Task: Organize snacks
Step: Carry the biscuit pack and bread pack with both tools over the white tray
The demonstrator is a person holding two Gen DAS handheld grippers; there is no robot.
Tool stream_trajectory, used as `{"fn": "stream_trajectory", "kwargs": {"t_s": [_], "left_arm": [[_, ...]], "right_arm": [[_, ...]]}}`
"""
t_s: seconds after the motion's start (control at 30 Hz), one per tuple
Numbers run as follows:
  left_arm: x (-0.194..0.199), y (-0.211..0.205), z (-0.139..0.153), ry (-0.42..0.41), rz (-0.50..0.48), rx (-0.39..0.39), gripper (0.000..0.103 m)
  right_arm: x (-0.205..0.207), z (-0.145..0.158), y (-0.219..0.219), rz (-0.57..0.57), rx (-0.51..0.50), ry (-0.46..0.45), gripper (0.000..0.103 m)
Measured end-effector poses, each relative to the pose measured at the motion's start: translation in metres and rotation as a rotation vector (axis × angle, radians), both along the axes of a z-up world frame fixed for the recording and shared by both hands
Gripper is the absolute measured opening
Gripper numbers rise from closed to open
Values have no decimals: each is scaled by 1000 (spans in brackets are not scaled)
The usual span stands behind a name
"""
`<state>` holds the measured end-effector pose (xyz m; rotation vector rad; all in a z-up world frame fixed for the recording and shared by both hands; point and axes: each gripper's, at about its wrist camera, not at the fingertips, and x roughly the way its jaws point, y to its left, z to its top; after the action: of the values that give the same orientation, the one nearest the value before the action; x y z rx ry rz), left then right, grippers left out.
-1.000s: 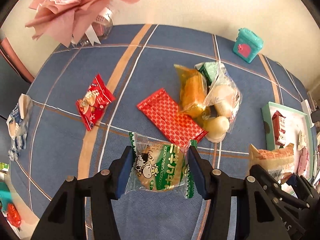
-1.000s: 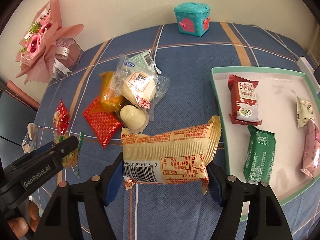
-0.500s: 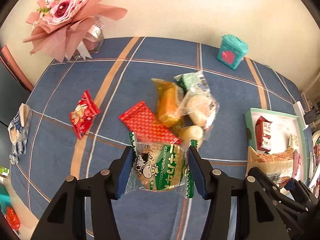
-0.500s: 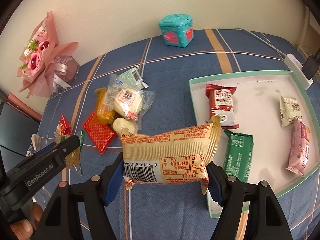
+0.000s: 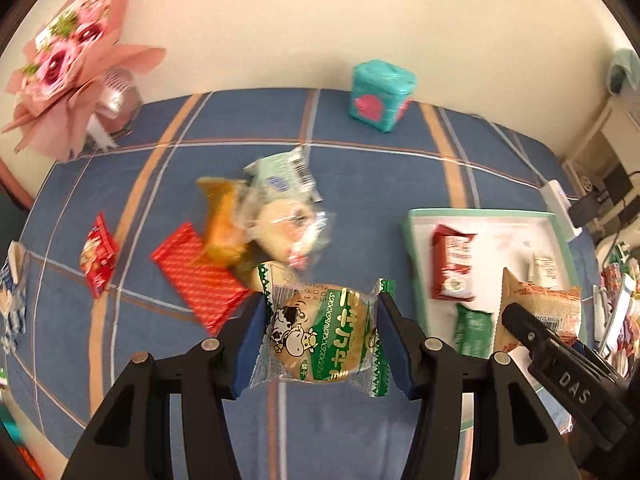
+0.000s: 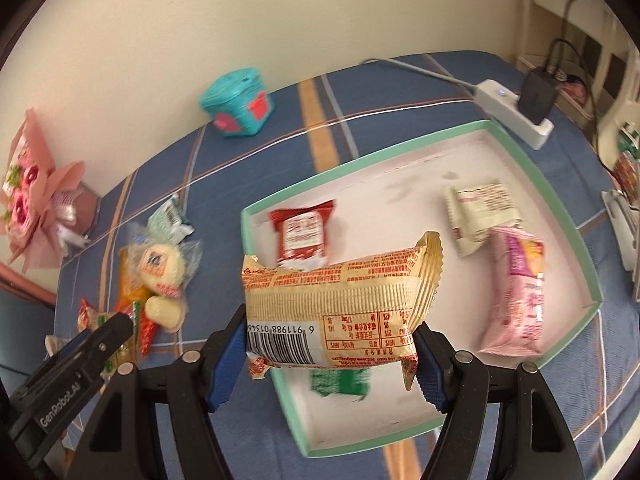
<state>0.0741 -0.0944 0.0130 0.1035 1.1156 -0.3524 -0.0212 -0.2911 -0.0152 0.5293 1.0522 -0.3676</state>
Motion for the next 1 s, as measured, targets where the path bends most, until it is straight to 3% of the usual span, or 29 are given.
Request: {"fn": "stream_trajectory", "kwargs": {"t_s": [0.37, 1.0], "left_arm": [[-15, -62, 7, -30, -117, -30, 57], [-13, -118, -12, -45, -202, -13, 57]], "right_arm": [[-22, 0, -62, -158, -14, -19, 76], [-13, -14, -86, -194, -56, -19, 76]]}}
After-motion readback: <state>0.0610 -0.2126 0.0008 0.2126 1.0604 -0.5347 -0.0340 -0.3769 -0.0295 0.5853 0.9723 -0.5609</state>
